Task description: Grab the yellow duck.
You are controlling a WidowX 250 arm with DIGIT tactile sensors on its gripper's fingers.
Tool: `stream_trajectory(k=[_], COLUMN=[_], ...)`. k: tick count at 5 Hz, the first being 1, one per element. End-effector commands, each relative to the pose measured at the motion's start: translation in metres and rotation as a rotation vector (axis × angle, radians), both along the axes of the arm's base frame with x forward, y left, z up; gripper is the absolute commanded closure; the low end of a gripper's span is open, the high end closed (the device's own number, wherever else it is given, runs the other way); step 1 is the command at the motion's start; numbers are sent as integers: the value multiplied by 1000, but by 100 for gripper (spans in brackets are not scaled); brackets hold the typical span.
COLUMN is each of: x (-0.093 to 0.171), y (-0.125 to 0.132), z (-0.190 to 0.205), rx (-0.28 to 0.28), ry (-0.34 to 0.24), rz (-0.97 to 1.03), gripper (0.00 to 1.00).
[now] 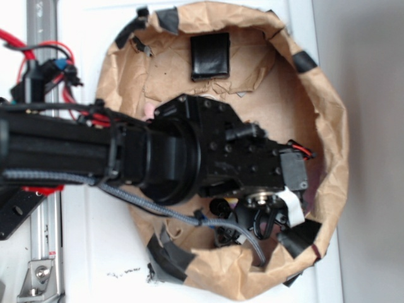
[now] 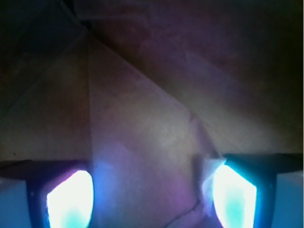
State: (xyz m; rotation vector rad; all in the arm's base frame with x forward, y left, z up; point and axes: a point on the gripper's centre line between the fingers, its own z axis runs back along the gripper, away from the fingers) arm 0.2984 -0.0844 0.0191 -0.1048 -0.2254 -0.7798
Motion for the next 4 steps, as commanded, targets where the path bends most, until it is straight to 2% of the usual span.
stream_trajectory(k=[1,2,3,4], x=[-15,-13,-11,-4], y=[-23,-4,25,46], z=[13,31,56,81], rx=[1,58,86,53], ry=[-15,-8,-100,-196], rz=[-119,-47,7,65], gripper=[0,0,0,0])
